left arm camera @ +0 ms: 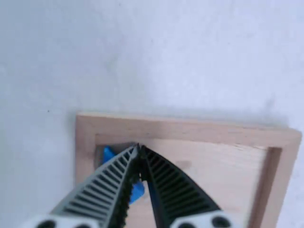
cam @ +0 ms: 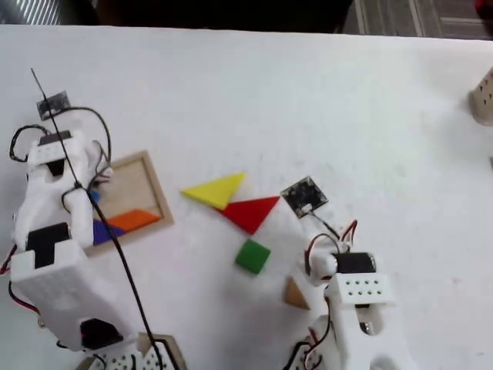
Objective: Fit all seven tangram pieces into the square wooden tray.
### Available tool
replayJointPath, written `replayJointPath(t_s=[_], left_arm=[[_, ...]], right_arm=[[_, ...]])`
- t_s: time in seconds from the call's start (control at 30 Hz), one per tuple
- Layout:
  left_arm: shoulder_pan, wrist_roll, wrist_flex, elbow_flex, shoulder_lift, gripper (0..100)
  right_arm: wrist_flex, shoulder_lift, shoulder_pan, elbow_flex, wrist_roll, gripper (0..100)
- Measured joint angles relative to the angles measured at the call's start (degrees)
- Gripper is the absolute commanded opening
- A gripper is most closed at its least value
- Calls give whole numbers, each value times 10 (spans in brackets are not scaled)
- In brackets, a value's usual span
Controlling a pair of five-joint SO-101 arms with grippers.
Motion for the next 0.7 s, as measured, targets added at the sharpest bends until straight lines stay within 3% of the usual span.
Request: replayJointPath(t_s=[0.27, 0.47, 0.7], left_arm=[[-18, 40, 0, 4, -24, 23], [-10, 41, -43, 96, -114, 23], [48, -64, -63, 195, -162, 23]], right_arm=[[0, 0, -1, 0, 0, 18], [0, 0, -1, 0, 0, 18], [0, 0, -1, 0, 0, 18]])
